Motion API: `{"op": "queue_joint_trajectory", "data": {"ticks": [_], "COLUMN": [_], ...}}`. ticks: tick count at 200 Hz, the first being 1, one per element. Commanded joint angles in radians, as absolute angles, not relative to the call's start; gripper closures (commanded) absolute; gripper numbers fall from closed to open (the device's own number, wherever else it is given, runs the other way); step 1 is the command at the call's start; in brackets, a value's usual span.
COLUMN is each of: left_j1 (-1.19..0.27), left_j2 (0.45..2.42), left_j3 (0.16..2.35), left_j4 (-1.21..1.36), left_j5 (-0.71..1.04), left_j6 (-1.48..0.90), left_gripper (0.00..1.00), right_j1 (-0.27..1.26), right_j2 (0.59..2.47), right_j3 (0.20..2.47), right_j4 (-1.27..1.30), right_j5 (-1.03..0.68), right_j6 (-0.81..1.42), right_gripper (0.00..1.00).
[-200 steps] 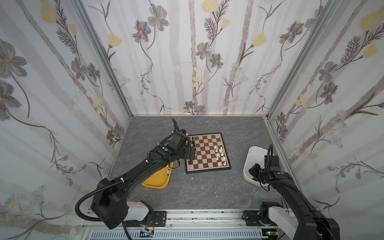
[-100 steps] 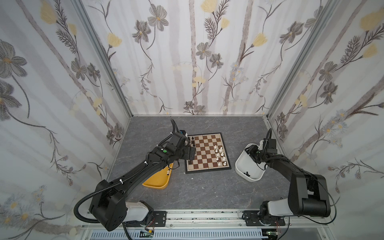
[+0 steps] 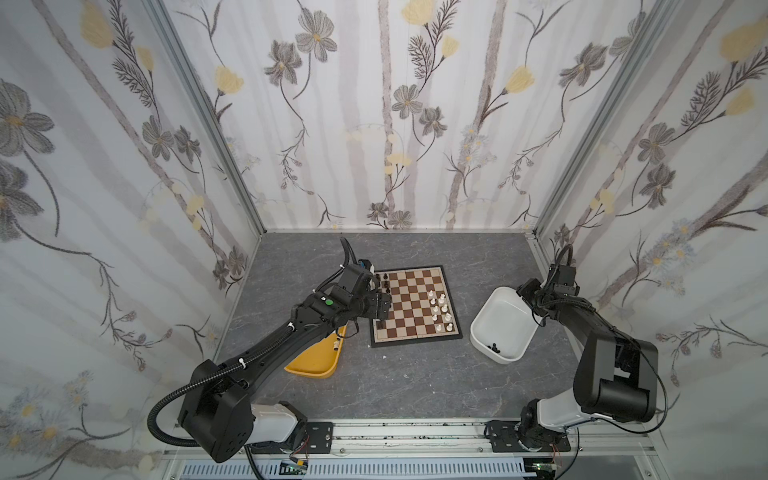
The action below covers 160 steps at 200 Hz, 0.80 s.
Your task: Set up the chess pieces on the board
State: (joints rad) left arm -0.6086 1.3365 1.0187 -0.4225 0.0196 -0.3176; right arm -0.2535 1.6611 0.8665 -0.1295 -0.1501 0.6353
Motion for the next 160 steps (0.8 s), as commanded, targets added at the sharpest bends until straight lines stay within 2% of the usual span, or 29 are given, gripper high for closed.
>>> {"op": "queue_joint_trajectory", "data": {"ticks": [1,64,93,124,143,160], "left_j1": [-0.606,-0.598,-0.595,-0.592,-0.592,-0.589], "left_j2": [1.341,1.328,1.32,1.307,1.302,1.306], "left_j3": [1.023,1.022,1.023,1.018,1.016,1.02], "left_j4": [-0.401,-0.398,-0.397,-0.398,-0.395,-0.392], "left_j5": [0.026,0.037,0.044,0.046,0.046,0.056], "left_j6": [-0.316,-0.318,-0.318,-0.318,-0.317,-0.318], "left_gripper": [0.0,0.0,0.0,0.0,0.0,0.0], "right_j1": [-0.274,-0.413,-0.458,-0.461,-0.393,-0.338], "right_j2": [1.664,1.604,1.49,1.375,1.319,1.344], "right_j3": [0.867,0.809,0.773,0.756,0.766,0.782], "right_j4": [-0.13,-0.146,-0.191,-0.282,-0.314,-0.337], "right_j5": [-0.133,-0.106,-0.091,-0.038,-0.016,-0.042], "right_j6": [0.601,0.588,0.57,0.52,0.461,0.45], "right_gripper": [0.47,0.44,0.44,0.45,0.47,0.51]}}
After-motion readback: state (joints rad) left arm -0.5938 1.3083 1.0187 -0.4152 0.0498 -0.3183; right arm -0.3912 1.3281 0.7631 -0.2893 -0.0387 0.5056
